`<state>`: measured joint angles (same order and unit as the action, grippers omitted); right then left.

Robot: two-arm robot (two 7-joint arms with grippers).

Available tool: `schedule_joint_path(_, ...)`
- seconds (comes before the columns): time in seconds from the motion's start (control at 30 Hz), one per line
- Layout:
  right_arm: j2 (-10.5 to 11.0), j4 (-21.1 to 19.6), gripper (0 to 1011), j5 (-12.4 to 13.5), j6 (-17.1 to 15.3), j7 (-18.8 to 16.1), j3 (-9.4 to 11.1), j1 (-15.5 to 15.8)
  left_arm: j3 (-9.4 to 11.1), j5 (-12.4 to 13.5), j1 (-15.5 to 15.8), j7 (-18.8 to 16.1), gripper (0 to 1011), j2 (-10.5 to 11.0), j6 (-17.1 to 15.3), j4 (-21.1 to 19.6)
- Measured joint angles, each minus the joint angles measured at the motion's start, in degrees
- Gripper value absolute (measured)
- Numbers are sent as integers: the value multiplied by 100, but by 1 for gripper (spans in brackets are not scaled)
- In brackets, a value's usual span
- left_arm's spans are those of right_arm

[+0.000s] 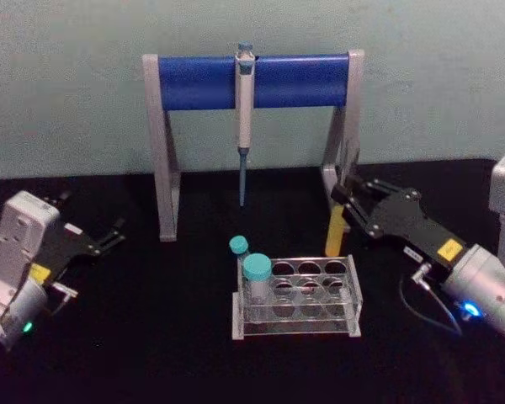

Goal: Pick up the test tube from the test tube rack, shake it, then place it back into the test tube rack.

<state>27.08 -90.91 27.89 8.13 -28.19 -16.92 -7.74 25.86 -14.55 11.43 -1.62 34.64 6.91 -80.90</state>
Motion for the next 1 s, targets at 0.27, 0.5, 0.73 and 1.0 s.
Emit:
schedule_joint_path(0.27, 74, -273, 226, 73, -74, -19, 17, 299, 0, 0, 1, 0, 1010, 0, 0, 0)
schedule_joint_path(0.5, -10, -223, 226, 145, -85, -189, -153, 225, 0, 0, 0, 0, 1010, 0, 0, 0)
schedule_joint_path(0.73, -184, 105, 226, 167, -31, -353, -372, -119, 0, 0, 0, 0, 1010, 0, 0, 0)
schedule_joint_path(1.0, -390, 648, 226, 141, 69, -431, -515, -621, 0, 0, 0, 0, 1010, 0, 0, 0)
